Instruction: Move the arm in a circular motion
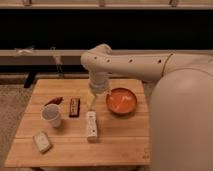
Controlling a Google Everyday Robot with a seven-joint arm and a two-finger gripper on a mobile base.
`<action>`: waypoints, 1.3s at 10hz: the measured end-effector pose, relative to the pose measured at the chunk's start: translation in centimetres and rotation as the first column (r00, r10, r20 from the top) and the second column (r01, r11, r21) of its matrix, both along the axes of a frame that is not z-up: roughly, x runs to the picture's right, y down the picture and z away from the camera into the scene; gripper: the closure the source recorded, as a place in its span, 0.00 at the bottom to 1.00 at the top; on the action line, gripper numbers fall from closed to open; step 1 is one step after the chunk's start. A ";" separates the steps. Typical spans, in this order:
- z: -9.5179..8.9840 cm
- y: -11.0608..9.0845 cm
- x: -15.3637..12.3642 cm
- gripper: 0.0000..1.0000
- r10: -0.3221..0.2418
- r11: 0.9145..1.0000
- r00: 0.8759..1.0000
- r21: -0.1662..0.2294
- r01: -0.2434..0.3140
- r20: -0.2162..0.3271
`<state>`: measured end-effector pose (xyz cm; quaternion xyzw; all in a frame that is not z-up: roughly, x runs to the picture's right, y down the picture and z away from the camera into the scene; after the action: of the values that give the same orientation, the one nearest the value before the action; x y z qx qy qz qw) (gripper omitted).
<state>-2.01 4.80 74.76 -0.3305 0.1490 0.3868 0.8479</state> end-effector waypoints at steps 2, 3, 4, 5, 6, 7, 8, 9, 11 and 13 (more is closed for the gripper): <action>2.3 -2.7 0.7 0.20 -0.003 1.000 1.000 0.021 0.003 -0.023; 3.0 -3.7 0.4 0.20 -0.007 1.000 1.000 0.030 0.007 -0.027; 3.6 -4.7 -0.7 0.20 -0.011 0.999 1.000 0.038 0.012 -0.023; 4.5 -6.1 -2.1 0.20 -0.025 0.998 1.000 0.053 0.026 -0.018; 5.1 -7.0 -3.2 0.20 -0.034 0.997 0.999 0.063 0.034 -0.010; 5.7 -8.3 -5.0 0.20 -0.049 0.996 0.999 0.078 0.049 0.003; 6.1 -9.2 -6.4 0.20 -0.063 0.994 0.998 0.089 0.061 0.015; 6.3 -10.0 -8.3 0.20 -0.082 0.992 0.996 0.104 0.078 0.036; 5.9 -11.2 -12.5 0.20 -0.138 0.983 0.986 0.136 0.124 0.093; 4.1 -10.6 -16.5 0.20 -0.198 0.971 0.967 0.164 0.172 0.159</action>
<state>-18.53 -5.82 78.87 -0.2836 0.0755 0.2854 0.9124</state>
